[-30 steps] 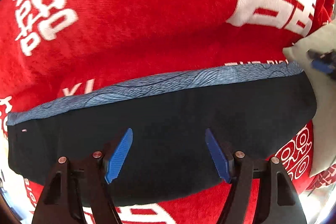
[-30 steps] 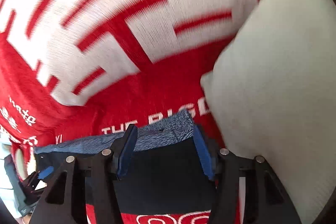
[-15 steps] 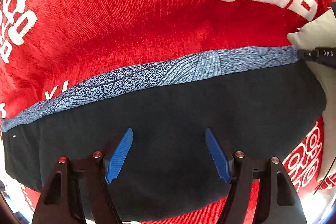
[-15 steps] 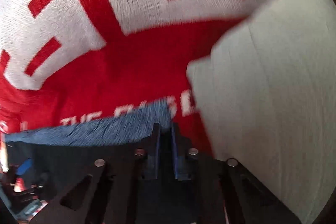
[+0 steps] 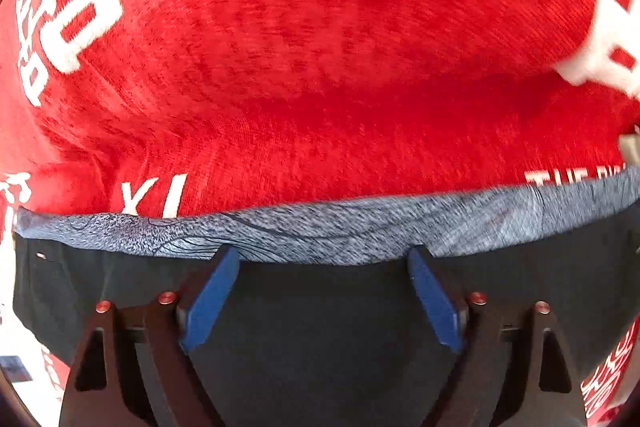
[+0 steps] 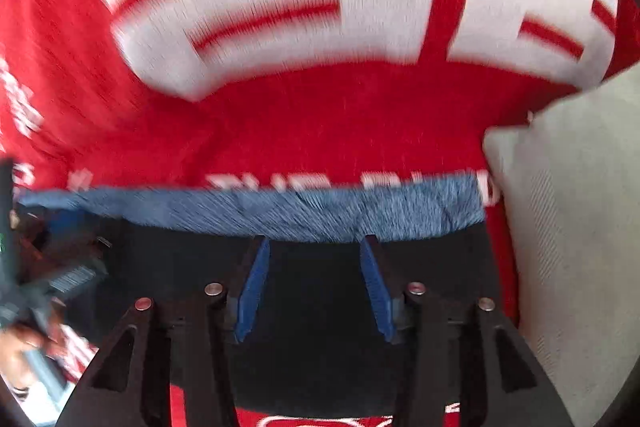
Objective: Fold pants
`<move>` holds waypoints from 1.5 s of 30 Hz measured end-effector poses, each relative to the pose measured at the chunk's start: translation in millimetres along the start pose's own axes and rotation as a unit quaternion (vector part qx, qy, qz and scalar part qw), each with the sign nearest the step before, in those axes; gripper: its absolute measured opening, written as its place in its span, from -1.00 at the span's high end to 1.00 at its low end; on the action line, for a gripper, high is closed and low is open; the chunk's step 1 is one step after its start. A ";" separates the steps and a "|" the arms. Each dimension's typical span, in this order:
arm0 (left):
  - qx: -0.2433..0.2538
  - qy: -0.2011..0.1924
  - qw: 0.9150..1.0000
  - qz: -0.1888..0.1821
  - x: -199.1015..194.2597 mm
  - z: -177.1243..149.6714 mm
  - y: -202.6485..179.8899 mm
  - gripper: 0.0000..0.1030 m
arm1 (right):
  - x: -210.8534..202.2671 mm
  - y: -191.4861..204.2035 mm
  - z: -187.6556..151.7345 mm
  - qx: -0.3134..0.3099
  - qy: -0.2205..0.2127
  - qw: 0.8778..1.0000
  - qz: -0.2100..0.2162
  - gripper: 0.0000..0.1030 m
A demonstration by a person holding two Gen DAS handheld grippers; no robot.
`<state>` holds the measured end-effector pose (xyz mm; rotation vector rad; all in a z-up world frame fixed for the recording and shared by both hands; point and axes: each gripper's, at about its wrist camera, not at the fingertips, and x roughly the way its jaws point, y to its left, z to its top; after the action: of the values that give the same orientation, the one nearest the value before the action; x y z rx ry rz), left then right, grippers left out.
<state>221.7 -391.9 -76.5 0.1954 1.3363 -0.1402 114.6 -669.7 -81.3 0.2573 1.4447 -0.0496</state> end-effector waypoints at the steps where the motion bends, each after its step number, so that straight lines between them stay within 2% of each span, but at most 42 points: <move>1: -0.006 0.003 1.000 -0.014 1.9 1.3 5.7 -0.70 | 7.4 -6.6 -4.3 0.008 0.010 1.000 -0.015 0.02; 3: -0.005 0.000 1.000 -0.020 1.5 2.5 12.1 -0.70 | 4.7 -22.5 -15.5 0.025 -0.011 1.000 0.000 0.02; 5: 0.000 -0.005 1.000 -0.015 -2.1 4.4 21.4 -0.70 | 0.8 -27.8 -23.8 0.012 -0.006 0.999 -0.032 0.02; 8: -0.012 -0.005 1.000 -0.010 -13.6 4.6 51.0 -0.70 | -6.3 -29.1 -37.3 0.006 0.003 0.999 -0.050 0.01; 11: -0.017 -0.007 1.000 0.006 -28.2 -5.5 85.6 -0.70 | -16.8 -30.3 -54.1 0.035 0.008 0.998 -0.053 -0.02; 14: -0.028 -0.007 0.999 0.028 -42.8 -25.0 128.0 -0.70 | -33.5 -14.6 -80.7 0.071 0.003 0.997 -0.017 -0.05; 19: -0.055 0.006 0.996 0.076 -49.9 -58.7 205.1 -0.70 | -52.1 39.3 -131.3 0.099 0.001 0.990 0.101 -0.05; 20: -0.062 0.011 0.995 0.083 -49.5 -63.5 213.3 -0.70 | -51.0 51.2 -138.2 0.097 0.005 0.987 0.129 -0.05; 21: -0.070 0.016 0.994 0.087 -48.6 -68.3 227.2 -0.70 | -50.4 87.6 -142.9 0.091 0.011 0.982 0.164 -0.05; 22: -0.083 0.021 0.992 0.091 -47.1 -75.2 247.7 -0.70 | -48.5 107.4 -151.5 0.086 0.020 0.977 0.193 -0.05; 25: -0.104 0.026 0.989 0.107 -36.6 -88.0 278.8 -0.70 | -23.2 168.4 -174.6 0.078 0.054 0.958 0.270 -0.05; 27: -0.121 0.025 0.986 0.109 -35.1 -95.9 306.2 -0.70 | -13.5 203.5 -177.6 0.081 0.071 0.950 0.294 -0.05; 28: -0.125 0.024 0.986 0.110 -26.4 -111.1 316.7 -0.70 | -0.3 214.9 -169.5 0.086 0.075 0.947 0.301 -0.05; 32: -0.110 0.014 0.987 0.119 -17.0 -115.7 341.5 -0.70 | 30.5 261.6 -156.0 0.121 0.082 0.930 0.337 -0.05; 34: -0.105 0.015 0.987 0.120 -11.7 -115.3 355.5 -0.70 | 41.0 285.6 -158.8 0.127 0.081 0.926 0.346 -0.05; 37: -0.112 0.012 0.989 0.100 -5.0 -119.0 366.4 -0.70 | 49.5 302.2 -156.0 0.135 0.084 0.924 0.348 -0.05; 41: -0.092 -0.003 0.991 0.096 -0.3 -121.9 363.2 -0.72 | 53.6 304.8 -156.8 0.153 0.087 0.919 0.352 -0.05; 42: -0.092 -0.004 0.991 0.093 0.9 -121.6 364.1 -0.77 | 55.1 312.0 -152.4 0.162 0.084 0.918 0.352 -0.05; 43: -0.094 -0.005 0.991 0.091 1.8 -121.1 366.2 -0.80 | 56.4 314.9 -149.4 0.171 0.083 0.917 0.352 -0.01; 44: -0.096 -0.003 0.992 0.083 2.7 -120.4 369.2 -0.80 | 57.5 315.9 -147.5 0.178 0.083 0.915 0.353 0.19; 45: -0.094 -0.001 0.993 0.077 2.8 -119.5 371.2 -0.80 | 57.7 317.5 -143.0 0.179 0.086 0.919 0.340 0.87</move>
<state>187.8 -3.5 -83.0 0.1386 1.3179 0.1148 42.7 -325.1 -107.0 1.0780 1.4436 0.2850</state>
